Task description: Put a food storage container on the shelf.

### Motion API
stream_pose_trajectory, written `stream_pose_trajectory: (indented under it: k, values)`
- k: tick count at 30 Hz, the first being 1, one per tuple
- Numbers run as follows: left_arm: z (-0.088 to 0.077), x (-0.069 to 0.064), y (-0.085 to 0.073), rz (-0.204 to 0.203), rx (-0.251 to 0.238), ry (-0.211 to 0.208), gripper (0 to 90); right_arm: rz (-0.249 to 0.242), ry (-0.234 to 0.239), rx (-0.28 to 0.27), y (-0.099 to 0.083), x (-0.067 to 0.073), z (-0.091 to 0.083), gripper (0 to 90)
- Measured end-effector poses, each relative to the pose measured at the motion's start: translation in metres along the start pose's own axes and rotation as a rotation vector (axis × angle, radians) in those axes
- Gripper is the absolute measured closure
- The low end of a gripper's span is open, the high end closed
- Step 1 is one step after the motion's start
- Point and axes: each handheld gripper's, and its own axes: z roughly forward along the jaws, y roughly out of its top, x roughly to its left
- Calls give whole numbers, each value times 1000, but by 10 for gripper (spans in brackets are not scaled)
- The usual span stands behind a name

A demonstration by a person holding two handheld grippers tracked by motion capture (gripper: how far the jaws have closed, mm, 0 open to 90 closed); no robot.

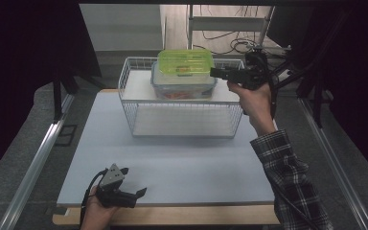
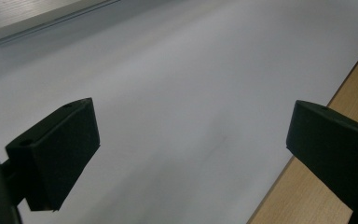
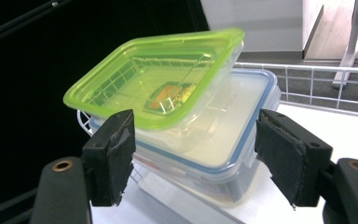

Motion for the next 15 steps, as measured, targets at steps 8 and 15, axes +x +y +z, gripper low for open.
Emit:
stream_pose_trajectory:
  k: [8,15]
  values:
    - [0,0,0,-2,1,-2,25,-11,10,4,-9,0,-2,256]
    - [0,0,0,-3,1,-2,25,-46,11,5,-18,1,-1,216]
